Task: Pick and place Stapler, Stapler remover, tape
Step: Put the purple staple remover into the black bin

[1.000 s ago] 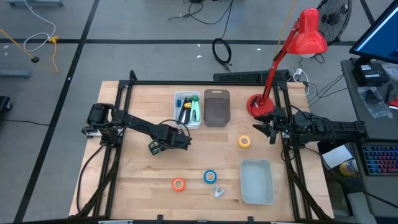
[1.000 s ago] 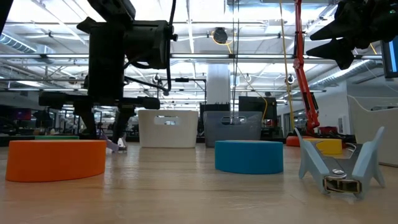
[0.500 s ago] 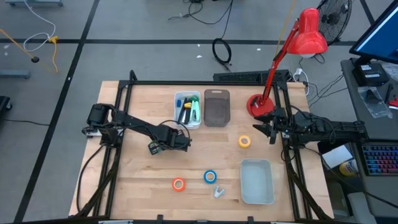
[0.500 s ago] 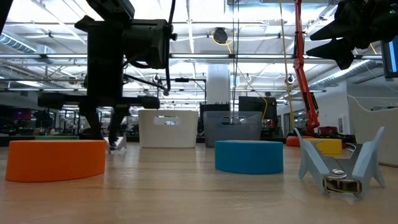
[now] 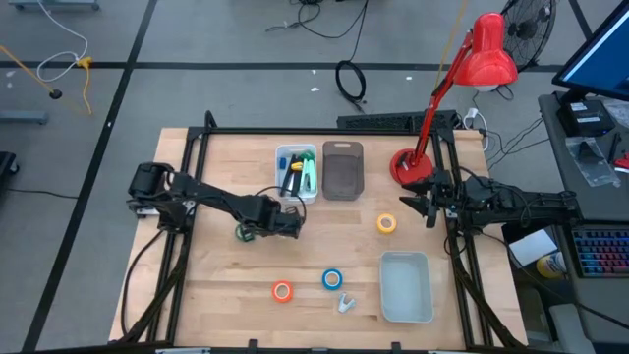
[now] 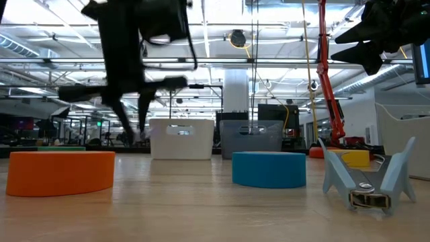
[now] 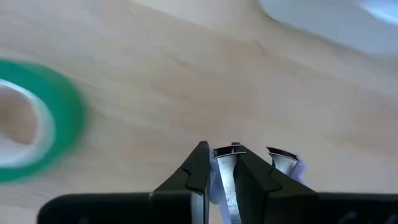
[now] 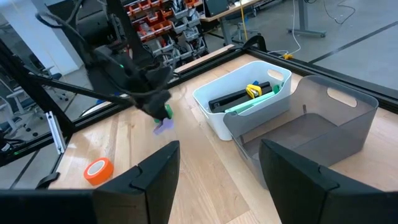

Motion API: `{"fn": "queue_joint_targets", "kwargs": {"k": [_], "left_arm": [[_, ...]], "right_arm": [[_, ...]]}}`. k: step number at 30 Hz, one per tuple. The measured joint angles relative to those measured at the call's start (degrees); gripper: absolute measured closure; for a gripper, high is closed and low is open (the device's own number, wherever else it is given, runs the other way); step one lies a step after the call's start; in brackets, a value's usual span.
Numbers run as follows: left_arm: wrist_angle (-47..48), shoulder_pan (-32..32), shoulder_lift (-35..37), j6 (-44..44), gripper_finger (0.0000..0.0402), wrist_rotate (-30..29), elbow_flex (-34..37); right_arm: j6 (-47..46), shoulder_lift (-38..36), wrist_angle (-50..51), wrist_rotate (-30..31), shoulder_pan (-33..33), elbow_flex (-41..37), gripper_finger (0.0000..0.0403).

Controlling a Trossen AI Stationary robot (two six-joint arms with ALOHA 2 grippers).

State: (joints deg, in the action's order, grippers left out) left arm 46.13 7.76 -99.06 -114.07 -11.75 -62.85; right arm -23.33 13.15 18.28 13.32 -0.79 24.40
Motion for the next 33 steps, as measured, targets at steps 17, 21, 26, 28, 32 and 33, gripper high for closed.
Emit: {"fn": "queue_joint_targets", "kwargs": {"k": [17, 21, 26, 28, 32, 33], "left_arm": [[-20.14, -3.78, 8.66, 39.09, 0.0359, -10.97, -10.81], [-23.71, -9.09, 7.43, 51.27, 0.0359, -10.73, -14.03], [-23.95, -16.54, 4.9, 63.02, 0.0359, -8.06, -18.31], [-24.24, -19.15, 2.99, 67.79, 0.0359, -6.99, -20.68], [-24.36, -22.76, -2.7, 78.64, 0.0359, -4.49, -26.48], [-24.11, -23.44, -4.32, 81.47, 0.0359, -3.71, -27.94]], "right_arm": [[0.0, 0.06, -0.39, 0.09, -0.01, 0.01, 0.019], [0.0, 0.15, -0.39, 0.09, -0.01, 0.02, 0.019], [0.0, 0.17, -0.43, 0.13, -0.01, 0.0, 0.019], [0.0, 0.26, -0.47, 0.19, -0.01, 0.01, 0.019], [0.0, 0.42, -0.81, 0.24, 0.01, 0.0, 0.019], [0.0, 0.42, -0.84, 0.2, -0.01, 0.0, 0.019]]}}
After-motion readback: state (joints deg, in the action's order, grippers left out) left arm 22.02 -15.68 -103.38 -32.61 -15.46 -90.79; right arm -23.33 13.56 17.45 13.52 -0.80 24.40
